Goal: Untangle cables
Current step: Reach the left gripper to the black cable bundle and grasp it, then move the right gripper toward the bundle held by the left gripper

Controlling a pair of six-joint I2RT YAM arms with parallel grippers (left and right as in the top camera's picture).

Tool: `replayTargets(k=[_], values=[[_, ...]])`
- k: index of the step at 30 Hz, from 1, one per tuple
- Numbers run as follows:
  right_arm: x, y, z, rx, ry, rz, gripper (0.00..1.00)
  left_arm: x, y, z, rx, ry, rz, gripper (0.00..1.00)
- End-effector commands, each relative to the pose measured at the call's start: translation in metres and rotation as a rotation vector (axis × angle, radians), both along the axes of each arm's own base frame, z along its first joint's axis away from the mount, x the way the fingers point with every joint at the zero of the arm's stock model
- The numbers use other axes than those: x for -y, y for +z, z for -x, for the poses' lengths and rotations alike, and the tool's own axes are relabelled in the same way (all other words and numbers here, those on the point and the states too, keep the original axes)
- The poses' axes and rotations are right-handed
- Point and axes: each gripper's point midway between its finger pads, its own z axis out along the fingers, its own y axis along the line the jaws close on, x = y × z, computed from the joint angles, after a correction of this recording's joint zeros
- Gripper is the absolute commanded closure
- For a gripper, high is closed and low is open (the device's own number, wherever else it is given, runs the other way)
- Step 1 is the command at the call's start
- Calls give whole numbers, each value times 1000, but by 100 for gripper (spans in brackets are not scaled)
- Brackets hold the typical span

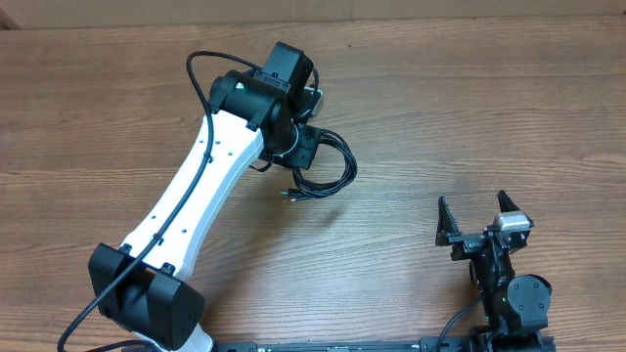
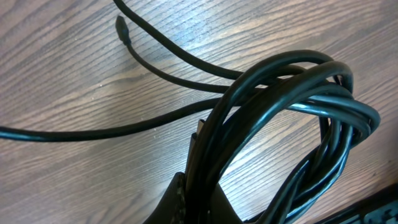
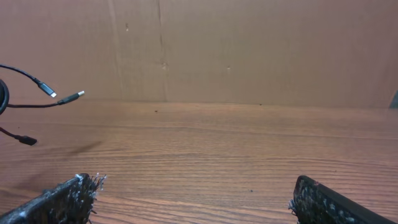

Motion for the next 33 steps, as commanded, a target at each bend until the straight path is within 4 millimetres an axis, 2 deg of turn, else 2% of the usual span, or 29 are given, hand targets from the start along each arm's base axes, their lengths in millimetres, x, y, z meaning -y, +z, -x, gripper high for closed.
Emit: replayTargets(k=[1,5,7,12,14,16,19,21,25,28,30,33], values=[[-1,-1,0,6,2,0,0,1,10,-3,50,-83,1,96],[-5,8,1,42,27,-12,0,3,11,-3,60,-116,3,96],[-25,2,5,-5,145,-126,0,3,11,-3,71,-155,-1,96],[-70,5,23,-132,417,-492,0,7,11,-1,67,-174,15,96],[-83,5,32,-172,503,-527,0,11,12,-1,65,-179,35,96],[-87,9,35,-161,537,-518,0,14,13,0,62,-184,52,96],[-98,26,47,-134,633,-499,0,13,13,0,66,-193,50,96],[-99,35,49,-159,634,-529,0,13,12,2,58,-194,47,96],[-98,55,49,-314,585,-615,0,12,12,2,59,-201,46,96],[-102,63,45,-447,566,-676,0,13,12,1,63,-208,45,96],[-123,83,51,-557,716,-694,0,13,12,1,62,-207,45,96],[-143,109,63,-600,942,-681,0,12,12,3,49,-189,46,96]])
